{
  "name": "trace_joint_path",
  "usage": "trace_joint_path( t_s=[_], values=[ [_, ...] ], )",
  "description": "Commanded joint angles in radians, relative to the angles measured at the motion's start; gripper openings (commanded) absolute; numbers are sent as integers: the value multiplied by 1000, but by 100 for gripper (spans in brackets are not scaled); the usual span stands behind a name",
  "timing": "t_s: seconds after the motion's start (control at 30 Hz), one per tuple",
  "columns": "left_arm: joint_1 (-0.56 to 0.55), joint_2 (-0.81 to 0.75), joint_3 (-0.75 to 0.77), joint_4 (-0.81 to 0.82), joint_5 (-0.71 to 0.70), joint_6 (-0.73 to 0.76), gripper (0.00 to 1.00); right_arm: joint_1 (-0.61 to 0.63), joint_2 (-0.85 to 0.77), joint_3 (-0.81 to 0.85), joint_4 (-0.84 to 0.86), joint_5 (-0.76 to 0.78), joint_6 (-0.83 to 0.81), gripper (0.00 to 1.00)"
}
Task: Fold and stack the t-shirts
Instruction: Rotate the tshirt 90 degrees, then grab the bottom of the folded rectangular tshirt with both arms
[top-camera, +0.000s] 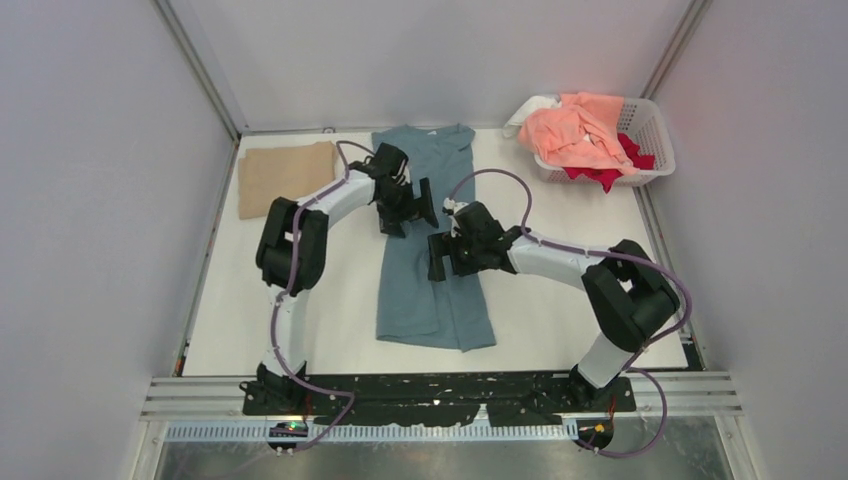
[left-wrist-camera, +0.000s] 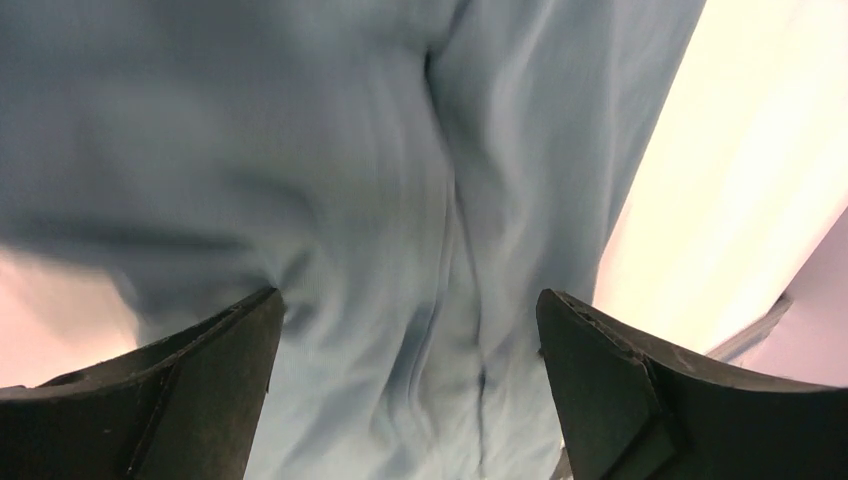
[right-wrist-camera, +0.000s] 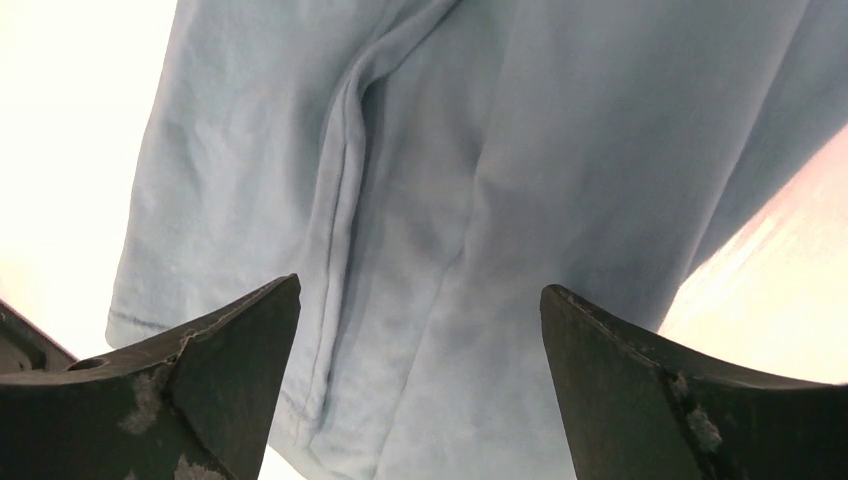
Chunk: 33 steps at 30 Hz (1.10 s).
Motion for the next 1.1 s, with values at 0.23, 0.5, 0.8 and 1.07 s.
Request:
trace_joint_path(
  t_s=[0.23, 0.5, 0.8, 1.07],
  values=[
    [-104, -751, -752, 215, -132, -41, 100, 314, -416, -161, -204, 289, -72, 98],
    [-173, -1054, -1218, 289, -214, -196, 100, 511, -466, -257, -299, 302, 57, 77],
    [-186, -1021, -1314, 409, -132, -237, 61, 534, -305, -232, -324, 302, 80, 50],
    [-200, -944, -1327, 410, -122, -236, 0, 534, -254, -214, -343, 327, 94, 40]
  ],
)
